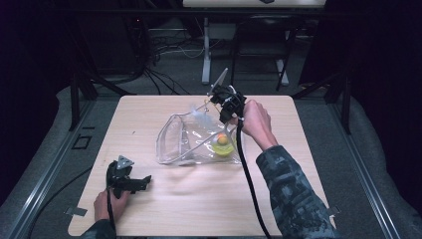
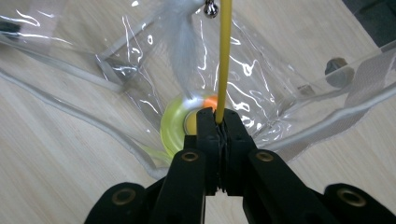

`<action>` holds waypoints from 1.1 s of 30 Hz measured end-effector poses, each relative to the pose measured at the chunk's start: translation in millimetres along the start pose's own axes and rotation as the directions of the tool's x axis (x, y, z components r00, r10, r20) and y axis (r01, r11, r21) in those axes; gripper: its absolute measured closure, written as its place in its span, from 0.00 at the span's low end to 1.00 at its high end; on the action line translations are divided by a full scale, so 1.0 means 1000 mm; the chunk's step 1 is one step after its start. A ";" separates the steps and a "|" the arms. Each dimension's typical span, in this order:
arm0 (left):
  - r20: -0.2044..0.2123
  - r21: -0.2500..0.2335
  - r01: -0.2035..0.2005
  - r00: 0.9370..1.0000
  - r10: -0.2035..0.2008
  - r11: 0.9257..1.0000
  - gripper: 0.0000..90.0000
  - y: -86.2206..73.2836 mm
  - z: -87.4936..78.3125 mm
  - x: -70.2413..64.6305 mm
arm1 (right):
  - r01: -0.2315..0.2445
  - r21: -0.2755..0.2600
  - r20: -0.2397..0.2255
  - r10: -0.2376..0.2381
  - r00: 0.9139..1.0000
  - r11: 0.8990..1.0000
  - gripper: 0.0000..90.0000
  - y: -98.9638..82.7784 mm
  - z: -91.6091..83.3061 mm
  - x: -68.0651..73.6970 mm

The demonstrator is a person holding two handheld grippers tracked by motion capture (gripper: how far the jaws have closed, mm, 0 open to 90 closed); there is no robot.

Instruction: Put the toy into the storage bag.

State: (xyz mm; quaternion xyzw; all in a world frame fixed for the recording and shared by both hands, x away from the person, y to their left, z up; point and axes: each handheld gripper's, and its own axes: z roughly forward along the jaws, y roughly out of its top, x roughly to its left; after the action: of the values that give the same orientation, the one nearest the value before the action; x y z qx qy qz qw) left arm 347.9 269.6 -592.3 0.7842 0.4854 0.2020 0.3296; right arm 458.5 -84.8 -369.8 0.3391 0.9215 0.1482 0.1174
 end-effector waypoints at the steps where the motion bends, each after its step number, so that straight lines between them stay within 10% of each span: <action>1: 0.001 0.000 0.003 1.000 -0.003 1.000 0.00 0.000 0.000 0.000 | 0.002 0.007 0.008 -0.002 1.000 1.000 0.98 -0.001 0.002 0.001; 18: 0.000 0.000 0.003 1.000 -0.003 1.000 0.00 0.001 0.001 0.000 | -0.031 0.032 0.020 0.031 0.999 0.999 0.96 -0.003 0.015 0.008; 33: -0.001 0.002 0.005 1.000 -0.005 1.000 0.00 0.001 0.001 0.000 | -0.099 -0.167 -0.015 0.098 0.995 0.981 0.43 -0.021 -0.044 -0.007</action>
State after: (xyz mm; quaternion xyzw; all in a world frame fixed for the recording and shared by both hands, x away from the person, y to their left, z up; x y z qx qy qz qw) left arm 349.6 268.9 -592.2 0.7832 0.4876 0.2012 0.3293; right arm 436.9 -113.1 -335.7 0.3728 0.8883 0.2320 0.1350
